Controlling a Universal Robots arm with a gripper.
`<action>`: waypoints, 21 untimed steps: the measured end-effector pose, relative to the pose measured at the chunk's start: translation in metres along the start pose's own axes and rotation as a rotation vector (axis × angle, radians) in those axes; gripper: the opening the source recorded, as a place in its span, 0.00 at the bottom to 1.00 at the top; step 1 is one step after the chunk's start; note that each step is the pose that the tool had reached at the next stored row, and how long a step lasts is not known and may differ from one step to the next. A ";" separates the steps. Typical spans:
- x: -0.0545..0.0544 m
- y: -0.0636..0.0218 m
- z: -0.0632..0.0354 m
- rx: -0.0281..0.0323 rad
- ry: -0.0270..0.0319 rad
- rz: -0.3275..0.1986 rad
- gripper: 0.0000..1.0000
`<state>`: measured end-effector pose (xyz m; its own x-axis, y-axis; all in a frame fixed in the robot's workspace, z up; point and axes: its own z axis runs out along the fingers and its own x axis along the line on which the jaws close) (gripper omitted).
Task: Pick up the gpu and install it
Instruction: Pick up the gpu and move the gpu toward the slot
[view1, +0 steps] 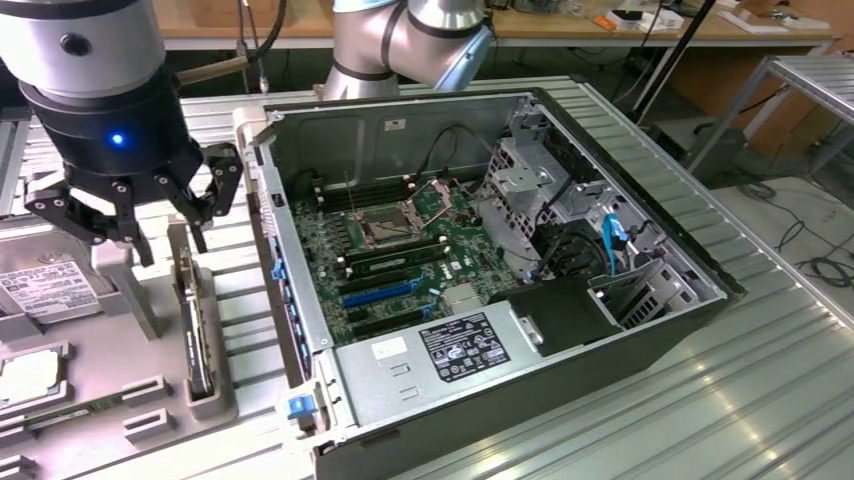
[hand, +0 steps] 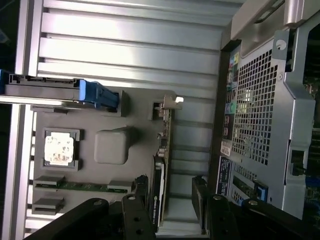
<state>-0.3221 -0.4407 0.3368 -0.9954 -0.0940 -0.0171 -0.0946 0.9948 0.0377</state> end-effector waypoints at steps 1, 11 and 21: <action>0.000 -0.0030 0.0026 0.0000 -0.0001 0.000 0.48; 0.007 -0.0272 0.0297 0.0000 -0.0004 0.005 0.48; 0.015 -0.0372 0.0583 0.0002 -0.0008 0.014 0.48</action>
<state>-0.3323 -0.4768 0.2769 -0.9967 -0.0798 -0.0173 -0.0804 0.9960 0.0378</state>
